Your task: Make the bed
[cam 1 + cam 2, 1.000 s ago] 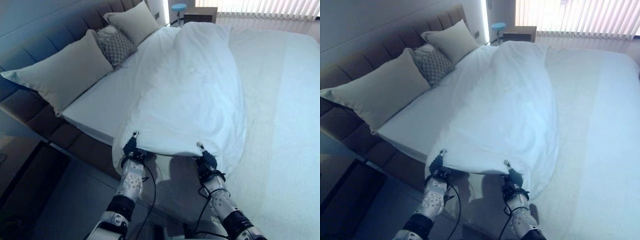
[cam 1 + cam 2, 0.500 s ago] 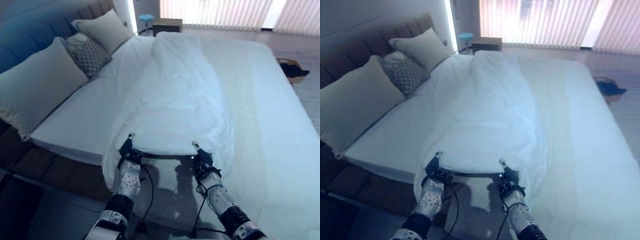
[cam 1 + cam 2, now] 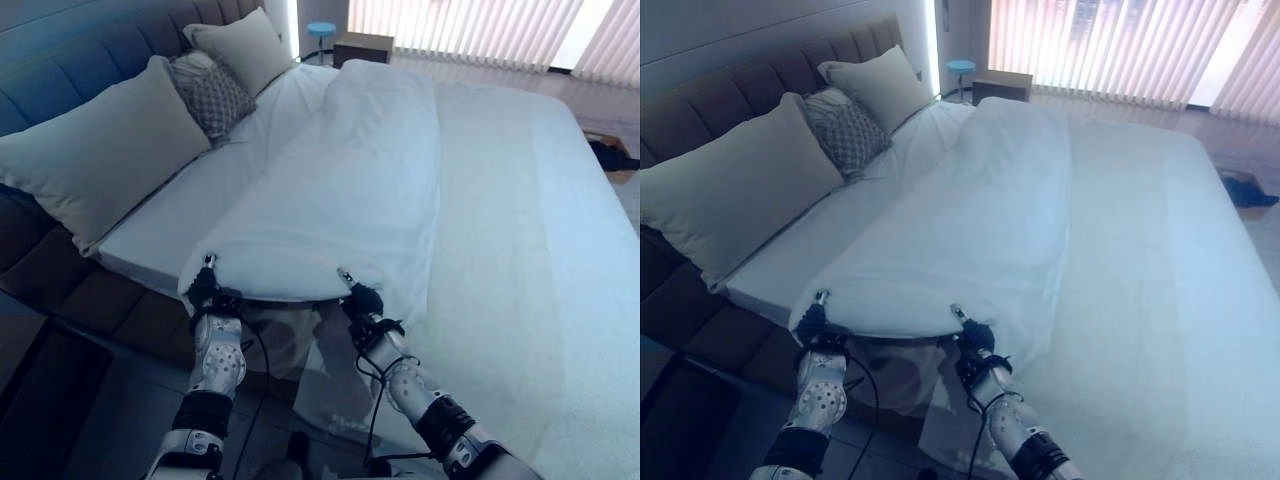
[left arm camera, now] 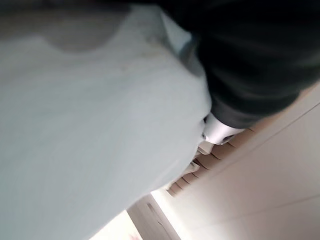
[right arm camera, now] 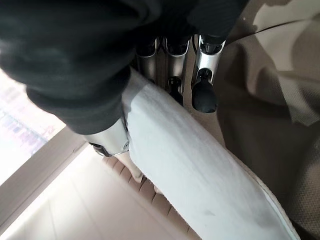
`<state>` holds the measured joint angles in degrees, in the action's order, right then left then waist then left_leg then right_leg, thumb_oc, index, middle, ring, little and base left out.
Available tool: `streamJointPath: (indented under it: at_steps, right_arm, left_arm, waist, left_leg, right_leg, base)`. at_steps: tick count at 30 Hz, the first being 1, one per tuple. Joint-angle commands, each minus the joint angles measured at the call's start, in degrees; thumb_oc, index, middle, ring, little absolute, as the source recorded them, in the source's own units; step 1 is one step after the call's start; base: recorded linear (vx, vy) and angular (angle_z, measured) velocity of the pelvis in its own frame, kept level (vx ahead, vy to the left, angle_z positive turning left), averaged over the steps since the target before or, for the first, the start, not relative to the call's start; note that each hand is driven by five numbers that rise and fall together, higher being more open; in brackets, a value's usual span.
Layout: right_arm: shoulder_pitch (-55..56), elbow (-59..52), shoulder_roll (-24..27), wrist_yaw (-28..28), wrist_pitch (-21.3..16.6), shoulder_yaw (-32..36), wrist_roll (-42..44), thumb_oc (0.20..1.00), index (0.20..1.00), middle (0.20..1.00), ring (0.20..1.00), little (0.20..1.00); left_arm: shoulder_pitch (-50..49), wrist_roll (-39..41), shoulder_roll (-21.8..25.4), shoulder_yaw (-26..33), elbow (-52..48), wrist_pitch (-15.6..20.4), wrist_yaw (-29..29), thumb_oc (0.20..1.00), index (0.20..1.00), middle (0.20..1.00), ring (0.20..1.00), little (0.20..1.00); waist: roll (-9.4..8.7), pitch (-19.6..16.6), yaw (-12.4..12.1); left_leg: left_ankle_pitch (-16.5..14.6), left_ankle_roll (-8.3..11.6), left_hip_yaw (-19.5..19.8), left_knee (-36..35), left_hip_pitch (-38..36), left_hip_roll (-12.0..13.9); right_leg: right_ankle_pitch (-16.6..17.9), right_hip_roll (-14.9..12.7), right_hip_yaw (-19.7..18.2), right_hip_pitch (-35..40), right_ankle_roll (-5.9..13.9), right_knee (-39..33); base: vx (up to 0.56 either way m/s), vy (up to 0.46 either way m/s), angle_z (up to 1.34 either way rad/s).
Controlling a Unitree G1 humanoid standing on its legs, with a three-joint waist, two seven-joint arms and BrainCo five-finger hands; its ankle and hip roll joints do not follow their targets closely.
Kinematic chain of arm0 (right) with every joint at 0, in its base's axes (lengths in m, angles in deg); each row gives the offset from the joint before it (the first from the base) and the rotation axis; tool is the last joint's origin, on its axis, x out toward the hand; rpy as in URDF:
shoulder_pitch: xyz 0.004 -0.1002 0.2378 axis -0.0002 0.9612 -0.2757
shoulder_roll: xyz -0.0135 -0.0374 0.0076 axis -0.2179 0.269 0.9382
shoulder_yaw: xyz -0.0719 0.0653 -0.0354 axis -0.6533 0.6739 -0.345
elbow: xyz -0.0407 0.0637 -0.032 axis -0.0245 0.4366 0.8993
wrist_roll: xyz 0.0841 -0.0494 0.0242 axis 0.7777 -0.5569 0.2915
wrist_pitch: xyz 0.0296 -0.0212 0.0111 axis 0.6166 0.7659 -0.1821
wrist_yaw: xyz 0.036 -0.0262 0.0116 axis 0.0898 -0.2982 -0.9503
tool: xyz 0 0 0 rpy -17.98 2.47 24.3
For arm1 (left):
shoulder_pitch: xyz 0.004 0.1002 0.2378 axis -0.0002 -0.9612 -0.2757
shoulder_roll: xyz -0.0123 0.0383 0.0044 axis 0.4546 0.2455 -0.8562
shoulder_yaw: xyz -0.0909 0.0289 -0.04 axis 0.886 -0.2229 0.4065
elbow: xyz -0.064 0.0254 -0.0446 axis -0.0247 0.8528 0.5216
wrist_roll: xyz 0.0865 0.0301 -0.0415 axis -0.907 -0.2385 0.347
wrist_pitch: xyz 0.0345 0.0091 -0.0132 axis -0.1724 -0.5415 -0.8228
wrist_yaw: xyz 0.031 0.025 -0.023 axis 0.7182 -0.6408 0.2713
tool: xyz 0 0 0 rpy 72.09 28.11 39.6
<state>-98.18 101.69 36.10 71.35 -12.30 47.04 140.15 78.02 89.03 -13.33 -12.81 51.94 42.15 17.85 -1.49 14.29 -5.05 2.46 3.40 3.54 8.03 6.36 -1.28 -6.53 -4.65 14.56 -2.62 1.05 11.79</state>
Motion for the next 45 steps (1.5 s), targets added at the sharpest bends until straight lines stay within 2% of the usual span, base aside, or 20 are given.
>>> streamJointPath:
  at_steps: [1, 2, 3, 6, 7, 10, 13, 17, 24, 29, 37, 43, 44, 45]
  right_arm:
    - [-2.08, -8.21, -0.13, -5.61, -4.87, -0.31, -2.62, 0.2, 0.2, 0.2, 0.2, 0.2]
    - [-1.15, -9.78, 0.73, -6.07, -4.24, -0.48, -3.27, 0.2, 0.2, 0.2, 0.2, 0.2]
    - [-1.0, -9.88, 0.78, -6.04, -4.2, -0.54, -3.29, 0.2, 0.2, 0.2, 0.2, 0.2]
    - [2.23, -8.83, 1.04, -6.29, -2.63, -1.69, -3.03, 0.2, 0.2, 0.2, 0.2, 0.2]
    - [5.29, -6.7, 1.14, -6.24, -1.43, -2.02, -2.74, 0.2, 0.2, 0.2, 0.2, 0.2]
    - [7.74, 0.26, 0.23, -4.48, 0.06, -2.49, -2.97, 0.2, 0.2, 0.2, 0.2, 0.2]
    - [7.58, 6.54, -1.16, -3.9, 1.39, -2.76, -2.64, 0.2, 0.2, 0.2, 0.2, 0.2]
    - [5.59, 13.02, -3.35, -4.82, 2.76, -5.45, -2.04, 0.2, 0.2, 0.2, 0.2, 0.2]
    - [-0.66, 19.3, -4.98, -6.47, 3.93, -8.84, 0.27, 0.2, 0.2, 0.2, 0.2, 0.2]
    - [-5.79, 22.89, -5.71, -6.45, 3.96, -9.88, -0.07, 0.2, 0.2, 0.2, 0.2, 0.2]
    - [-12.09, 26.14, -6.13, -4.92, 3.15, -10.73, -3.33, 0.2, 0.2, 0.2, 0.2, 0.2]
    - [-13.36, 28.23, -6.92, -3.82, 3.44, -10.96, -5.24, 0.2, 0.2, 0.2, 0.2, 0.2]
    - [-13.45, 28.45, -6.94, -3.71, 3.52, -10.93, -5.48, 0.555, 0.555, 0.555, 0.555, 0.555]
    - [-13.82, 29.92, -7.06, -2.93, 4.01, -10.6, -6.51, 1.0, 1.0, 1.0, 1.0, 1.0]
  left_arm:
    - [-1.72, -3.18, 4.54, 10.39, -8.2, 11.66, -2.64, 0.2, 0.2, 0.2, 0.2, 0.2]
    - [-2.69, -0.84, 3.29, 10.94, -9.02, 11.9, -3.03, 0.2, 0.2, 0.2, 0.2, 0.2]
    - [-2.79, -0.74, 3.27, 10.96, -8.98, 11.89, -3.14, 0.2, 0.2, 0.2, 0.2, 0.2]
    - [-3.92, 0.73, 3.13, 11.33, -7.38, 12.04, -2.17, 0.2, 0.2, 0.2, 0.2, 0.2]
    - [-3.93, 1.18, 2.63, 11.06, -4.54, 11.28, -1.92, 0.2, 0.2, 0.2, 0.2, 0.2]
    - [-3.52, 1.49, 2.12, 9.01, 0.04, 10.03, -1.87, 0.2, 0.2, 0.2, 0.2, 0.2]
    - [-1.76, 0.13, 3.28, 7.45, 4.62, 9.2, -1.38, 0.2, 0.2, 0.2, 0.2, 0.2]
    - [1.8, -4.46, 6.78, 4.76, 10.41, 8.99, 0.79, 0.2, 0.2, 0.2, 0.2, 0.2]
    - [8.23, -7.13, 11.43, 1.34, 15.4, 9.28, 2.71, 0.2, 0.2, 0.2, 0.2, 0.2]
    - [12.07, -9.18, 15.07, 1.62, 18.6, 9.7, 5.37, 0.2, 0.2, 0.2, 0.2, 0.2]
    - [15.9, -13.76, 19.78, 3.15, 22.29, 10.88, 11.51, 0.2, 0.2, 0.2, 0.2, 0.2]
    - [16.12, -16.96, 20.58, 3.49, 23.92, 10.2, 14.83, 0.2, 0.2, 0.2, 0.2, 0.2]
    - [16.07, -17.61, 20.78, 3.35, 24.22, 9.89, 15.08, 1.0, 1.0, 1.0, 1.0, 1.0]
    - [16.01, -19.18, 21.2, 2.79, 26.1, 8.07, 16.12, 1.0, 1.0, 1.0, 1.0, 1.0]
  waist:
    - [-0.75, -0.57, -3.71]
    - [-1.01, -1.42, -3.21]
    - [-0.98, -1.57, -3.27]
    - [-0.22, -1.71, -3.52]
    - [0.31, -1.52, -3.19]
    - [0.79, 0.85, -3.32]
    - [1.19, 3.33, -4.32]
    - [1.23, 6.2, -5.6]
    - [0.26, 9.93, -7.8]
    - [-0.93, 11.81, -9.03]
    - [-1.97, 13.26, -10.02]
    - [-1.89, 13.72, -10.07]
    - [-1.81, 13.8, -10.0]
    - [-1.69, 14.08, -9.81]
  left_leg:
    - [-2.86, 3.45, 0.66, 6.45, -0.5, -5.06]
    - [-4.58, 1.92, -1.32, 4.11, 0.04, -1.24]
    - [-4.61, 1.92, -1.39, 3.99, -0.01, -1.21]
    - [-1.52, 1.41, -0.24, -1.06, 1.21, 1.82]
    - [-0.61, 1.06, -0.35, -4.39, 0.51, 2.22]
    - [-0.16, 0.84, -0.3, -4.45, 2.49, 0.95]
    - [-0.71, 0.59, -2.0, -3.29, 5.04, 0.19]
    - [-0.81, 0.13, -3.0, -3.07, 7.74, -0.62]
    - [-0.23, 0.13, -4.07, -3.52, 12.03, -0.51]
    - [-0.72, -0.47, -5.06, -2.78, 14.64, -0.06]
    - [-1.64, -0.94, -6.15, -1.48, 16.97, 0.37]
    - [-1.89, -1.28, -6.75, -1.71, 17.18, 0.13]
    - [-1.94, -1.33, -6.8, -1.63, 17.2, 0.06]
    - [-2.11, -1.51, -6.79, -1.41, 17.18, -0.09]
  right_leg:
    - [3.14, 2.78, -1.73, 1.51, 1.06, -4.34]
    - [3.08, 1.44, -1.51, 1.76, 2.06, -5.35]
    - [3.07, 1.47, -1.59, 1.73, 2.07, -5.37]
    - [2.65, 1.15, -2.09, 1.28, 2.57, -5.97]
    - [2.78, 0.53, -0.94, 1.39, 2.96, -6.65]
    - [4.08, -1.49, 0.05, -0.19, 3.83, -6.97]
    - [4.69, -3.4, 0.8, -2.41, 4.5, -5.93]
    - [5.93, -4.98, 1.23, -5.7, 5.03, -4.74]
    - [8.85, -5.51, 1.76, -9.0, 5.92, -6.72]
    - [10.94, -5.42, 1.7, -10.86, 6.73, -8.52]
    - [13.36, -5.15, 1.09, -12.18, 7.51, -10.96]
    - [13.94, -5.21, 0.96, -12.53, 7.68, -11.48]
    - [13.99, -5.23, 0.92, -12.58, 7.71, -11.45]
    - [14.17, -5.33, 0.87, -12.73, 7.76, -11.34]
  base:
    - [0.08, 0.2, -0.02]
    - [0.05, 0.115, 0.11]
    - [0.09, 0.184, 0.14]
    - [0.04, 0.226, -0.02]
    - [0.01, 0.324, -0.04]
    - [-0.06, 0.307, 0.23]
    - [-0.05, 0.246, 0.24]
    - [-0.02, 0.171, 0.06]
    - [0.01, 0.066, 0.03]
    - [0.03, 0.027, 0.03]
    - [0.03, 0.016, -0.12]
    - [0.02, 0.018, -0.1]
    - [0.01, 0.039, -0.02]
    - [0.0, 0.0, 0.0]
